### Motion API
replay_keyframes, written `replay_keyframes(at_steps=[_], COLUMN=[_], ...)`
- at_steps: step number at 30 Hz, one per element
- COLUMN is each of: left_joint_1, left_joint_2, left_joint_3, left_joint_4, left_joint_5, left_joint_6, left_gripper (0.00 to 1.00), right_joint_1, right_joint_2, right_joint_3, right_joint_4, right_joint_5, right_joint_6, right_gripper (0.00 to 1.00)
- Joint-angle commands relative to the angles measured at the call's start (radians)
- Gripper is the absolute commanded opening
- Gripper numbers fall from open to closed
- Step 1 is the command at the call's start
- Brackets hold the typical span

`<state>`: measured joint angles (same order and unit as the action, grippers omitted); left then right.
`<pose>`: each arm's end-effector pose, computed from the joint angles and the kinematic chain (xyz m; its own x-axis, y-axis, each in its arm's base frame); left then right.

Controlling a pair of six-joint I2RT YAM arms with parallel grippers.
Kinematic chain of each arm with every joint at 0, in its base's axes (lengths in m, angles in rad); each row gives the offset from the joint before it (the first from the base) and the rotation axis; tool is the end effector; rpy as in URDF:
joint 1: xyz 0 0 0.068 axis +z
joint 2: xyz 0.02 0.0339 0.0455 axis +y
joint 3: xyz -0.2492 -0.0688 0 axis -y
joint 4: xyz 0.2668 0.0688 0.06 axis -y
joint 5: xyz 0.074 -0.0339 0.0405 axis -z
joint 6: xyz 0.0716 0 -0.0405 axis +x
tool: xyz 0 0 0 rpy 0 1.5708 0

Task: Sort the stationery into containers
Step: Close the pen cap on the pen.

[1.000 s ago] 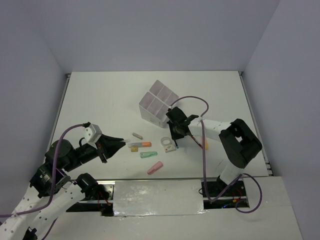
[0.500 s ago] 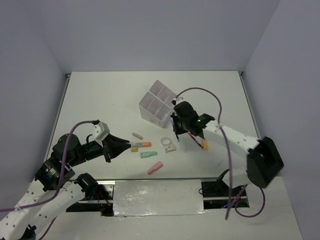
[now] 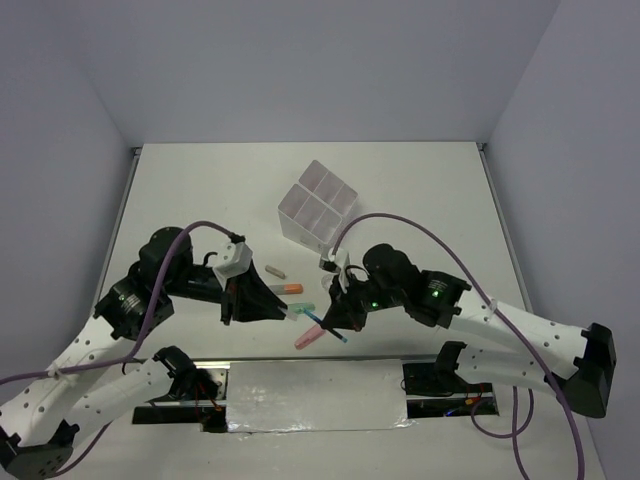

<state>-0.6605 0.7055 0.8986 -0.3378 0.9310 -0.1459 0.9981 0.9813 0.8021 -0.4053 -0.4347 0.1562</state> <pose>0.1197 -0.1657 0.3683 -0.2570 0.0898 -0.9622 0.9661 -0.0025 -0.2583 0.1213 0.2437 0.2555 -0.4436 -0.4276 -0.7877 -0.8945 0.2661 0.3593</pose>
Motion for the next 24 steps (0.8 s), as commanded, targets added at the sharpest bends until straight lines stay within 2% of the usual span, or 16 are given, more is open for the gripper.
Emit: replay_keyframes(at_steps=[1, 5, 10, 20, 24], left_joint_1=[0.004, 0.006, 0.019, 0.033, 0.033], left_joint_2=[0.049, 0.112, 0.094, 0.086, 0.095], left_joint_3=[0.083, 0.135, 0.088, 0.071, 0.066], left_joint_4=[-0.021, -0.099, -0.034, -0.015, -0.03], left_joint_5=[0.176, 0.204, 0.224, 0.226, 0.175], left_joint_6=[0.09, 0.19, 0.154, 0.123, 0.127], left_gripper=[0.0, 0.0, 0.0, 0.0, 0.0], right_joint_1=[0.011, 0.016, 0.016, 0.019, 0.025], right_joint_2=[-0.095, -0.164, -0.265, -0.217, -0.217], right_joint_3=[-0.02, -0.018, -0.027, 0.009, 0.017], right_joint_4=[0.065, 0.06, 0.069, 0.094, 0.103], right_joint_5=[-0.148, -0.187, -0.2, -0.196, -0.187], right_joint_6=[-0.024, -0.032, -0.012, 0.02, 0.031], right_gripper=[0.0, 0.0, 0.0, 0.0, 0.0])
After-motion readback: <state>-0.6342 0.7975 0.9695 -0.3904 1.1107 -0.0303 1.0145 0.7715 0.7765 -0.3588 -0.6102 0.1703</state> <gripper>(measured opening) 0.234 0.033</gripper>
